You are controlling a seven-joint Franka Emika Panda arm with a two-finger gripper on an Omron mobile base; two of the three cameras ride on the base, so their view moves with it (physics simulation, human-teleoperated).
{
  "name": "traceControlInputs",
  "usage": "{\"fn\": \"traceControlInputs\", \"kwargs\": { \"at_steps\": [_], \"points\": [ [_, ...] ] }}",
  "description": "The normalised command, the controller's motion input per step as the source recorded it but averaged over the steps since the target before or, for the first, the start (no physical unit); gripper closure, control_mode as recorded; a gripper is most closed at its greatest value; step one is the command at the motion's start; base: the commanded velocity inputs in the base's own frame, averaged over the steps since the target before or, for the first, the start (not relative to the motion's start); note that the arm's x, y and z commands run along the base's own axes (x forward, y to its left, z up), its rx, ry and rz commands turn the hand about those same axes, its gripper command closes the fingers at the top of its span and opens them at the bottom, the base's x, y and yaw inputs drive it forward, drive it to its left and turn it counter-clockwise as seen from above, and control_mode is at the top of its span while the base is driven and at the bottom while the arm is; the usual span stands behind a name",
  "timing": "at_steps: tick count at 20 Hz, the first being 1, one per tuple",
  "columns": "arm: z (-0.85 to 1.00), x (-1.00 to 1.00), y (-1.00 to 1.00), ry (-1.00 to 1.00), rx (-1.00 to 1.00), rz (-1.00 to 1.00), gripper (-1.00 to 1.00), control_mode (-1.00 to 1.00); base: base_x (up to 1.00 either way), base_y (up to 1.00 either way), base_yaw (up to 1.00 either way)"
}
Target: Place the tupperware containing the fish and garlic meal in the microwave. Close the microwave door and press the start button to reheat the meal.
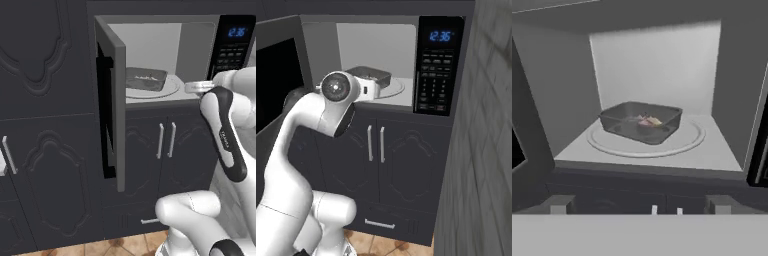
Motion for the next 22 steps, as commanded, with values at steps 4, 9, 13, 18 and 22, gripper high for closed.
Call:
{"fn": "traceControlInputs", "kwargs": {
  "at_steps": [4,9,13,18,22],
  "points": [
    [0.08,-1.00,0.62,0.00,-0.40,0.20,-1.00,-1.00,0.00,0.00,0.00],
    [0.05,-1.00,0.64,0.00,-0.42,0.08,-1.00,-1.00,0.00,0.00,0.00],
    [0.07,-1.00,0.27,0.00,-0.42,0.03,-1.00,-1.00,0.00,0.00,0.00],
    [0.15,-0.89,0.20,-0.03,-0.39,0.01,-1.00,-1.00,0.00,0.00,0.00],
    [0.15,-0.39,0.25,-0.10,-0.29,0.00,-1.00,-1.00,0.00,0.00,0.00]
  ]
}}
